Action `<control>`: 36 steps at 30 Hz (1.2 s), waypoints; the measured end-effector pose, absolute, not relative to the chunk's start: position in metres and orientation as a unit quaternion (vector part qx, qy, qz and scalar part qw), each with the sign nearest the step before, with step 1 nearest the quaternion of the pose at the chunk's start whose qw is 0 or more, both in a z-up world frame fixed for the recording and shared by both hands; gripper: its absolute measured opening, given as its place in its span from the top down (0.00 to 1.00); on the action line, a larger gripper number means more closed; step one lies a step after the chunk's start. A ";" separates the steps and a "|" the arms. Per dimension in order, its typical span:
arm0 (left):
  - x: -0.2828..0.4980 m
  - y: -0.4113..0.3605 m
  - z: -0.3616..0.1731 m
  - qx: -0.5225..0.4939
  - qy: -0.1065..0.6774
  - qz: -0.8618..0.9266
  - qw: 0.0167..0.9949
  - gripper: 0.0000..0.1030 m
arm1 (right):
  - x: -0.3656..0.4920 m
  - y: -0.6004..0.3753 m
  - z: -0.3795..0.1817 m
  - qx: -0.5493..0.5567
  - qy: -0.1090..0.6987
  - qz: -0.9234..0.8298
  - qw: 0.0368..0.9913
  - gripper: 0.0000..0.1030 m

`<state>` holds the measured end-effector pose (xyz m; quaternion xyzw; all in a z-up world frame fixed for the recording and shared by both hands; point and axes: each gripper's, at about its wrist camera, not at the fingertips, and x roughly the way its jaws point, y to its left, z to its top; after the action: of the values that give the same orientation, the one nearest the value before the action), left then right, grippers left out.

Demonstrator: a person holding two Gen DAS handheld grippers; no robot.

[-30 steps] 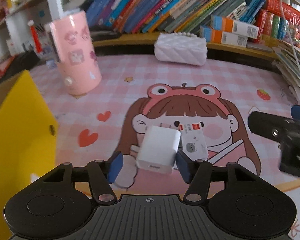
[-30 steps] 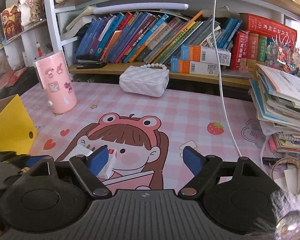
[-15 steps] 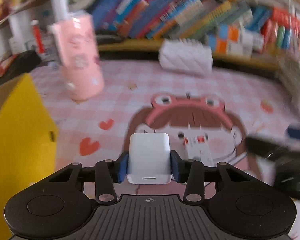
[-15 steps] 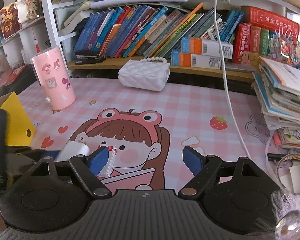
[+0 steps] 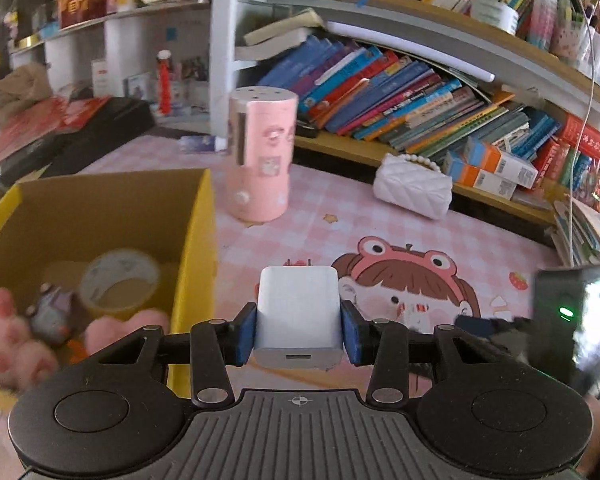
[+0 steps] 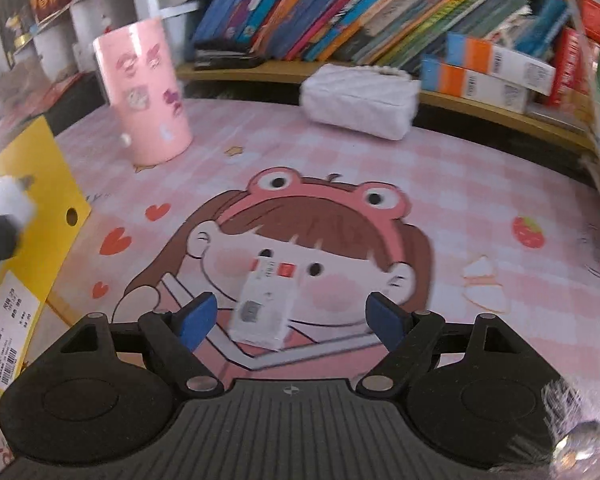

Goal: Organize objects
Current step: 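Grasp the white charger with the left tool while the right tool grasps the small white box, then carry the charger with the left tool to the box while the right tool carries the small box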

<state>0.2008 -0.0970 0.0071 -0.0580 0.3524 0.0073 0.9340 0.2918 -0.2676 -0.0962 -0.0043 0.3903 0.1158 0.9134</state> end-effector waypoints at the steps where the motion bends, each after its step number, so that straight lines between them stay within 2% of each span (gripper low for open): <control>1: 0.196 -0.095 0.007 -0.062 0.354 0.009 0.933 0.60 | 0.293 -0.264 -0.098 -0.011 0.392 0.116 0.913 0.26; 2: 0.194 -0.093 0.007 -0.065 0.355 0.011 0.933 0.60 | 0.294 -0.261 -0.100 -0.017 0.395 0.115 0.911 0.33; 6: 0.185 -0.090 0.008 -0.072 0.354 0.016 0.932 0.60 | 0.291 -0.256 -0.104 -0.037 0.390 0.110 0.913 0.42; 7: 0.183 -0.089 0.008 -0.073 0.354 0.017 0.932 0.60 | 0.291 -0.255 -0.104 -0.039 0.388 0.110 0.914 0.50; 8: 0.180 -0.088 0.009 -0.074 0.353 0.017 0.933 0.60 | 0.291 -0.254 -0.104 -0.040 0.385 0.113 0.915 0.63; 10: 0.177 -0.087 0.010 -0.075 0.349 0.016 0.934 0.60 | 0.290 -0.252 -0.102 -0.045 0.386 0.116 0.914 0.73; 19: 0.154 -0.079 0.013 -0.082 0.338 -0.004 0.938 0.60 | 0.260 -0.263 -0.075 -0.008 0.376 0.104 0.921 0.73; 36: 0.083 -0.027 0.024 -0.091 0.320 -0.051 0.942 0.60 | 0.131 -0.255 -0.023 0.009 0.334 0.055 0.941 0.73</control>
<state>0.0825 -0.0273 0.0236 -0.0913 0.3197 -0.0511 0.9417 0.1314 -0.2552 -0.0226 0.0092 0.3338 0.0550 0.9410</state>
